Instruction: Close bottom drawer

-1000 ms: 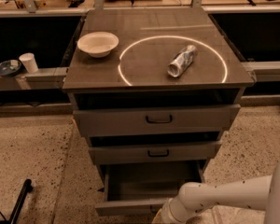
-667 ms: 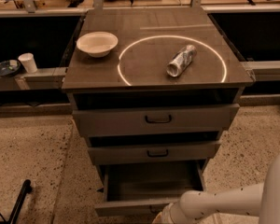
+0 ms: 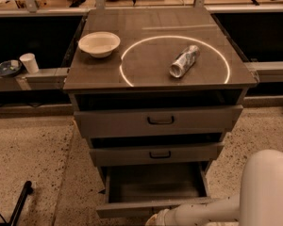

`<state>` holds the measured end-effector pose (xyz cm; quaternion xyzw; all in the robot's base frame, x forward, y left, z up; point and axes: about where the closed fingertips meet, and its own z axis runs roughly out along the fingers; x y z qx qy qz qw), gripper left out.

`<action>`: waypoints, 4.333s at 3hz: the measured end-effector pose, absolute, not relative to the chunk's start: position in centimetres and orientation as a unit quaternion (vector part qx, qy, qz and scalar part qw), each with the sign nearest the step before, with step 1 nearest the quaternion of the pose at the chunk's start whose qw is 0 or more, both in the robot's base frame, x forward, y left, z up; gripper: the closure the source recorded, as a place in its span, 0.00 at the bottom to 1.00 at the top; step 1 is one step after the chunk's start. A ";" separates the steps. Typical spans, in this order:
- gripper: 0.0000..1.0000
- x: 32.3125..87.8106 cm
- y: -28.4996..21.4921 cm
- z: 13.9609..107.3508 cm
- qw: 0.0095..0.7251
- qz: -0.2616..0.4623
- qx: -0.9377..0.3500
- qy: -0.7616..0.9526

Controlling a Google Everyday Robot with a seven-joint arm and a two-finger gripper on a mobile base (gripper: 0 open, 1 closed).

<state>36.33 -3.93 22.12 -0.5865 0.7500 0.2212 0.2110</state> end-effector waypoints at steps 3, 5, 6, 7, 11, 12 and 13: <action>1.00 37.3 -2.7 19.5 0.255 0.231 -0.583 0.736; 1.00 38.7 0.8 16.9 0.332 0.245 -0.597 0.688; 1.00 40.1 2.1 15.8 0.350 0.248 -0.589 0.685; 1.00 41.5 3.4 14.7 0.372 0.259 -0.576 0.680; 0.10 42.8 5.0 13.9 0.391 0.275 -0.576 0.663; 0.00 42.8 5.0 13.9 0.391 0.275 -0.576 0.663; 0.00 42.8 5.0 13.9 0.391 0.276 -0.576 0.663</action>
Offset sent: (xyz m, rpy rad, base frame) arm 0.0080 0.0032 -0.0151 0.0241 -0.0317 -0.0141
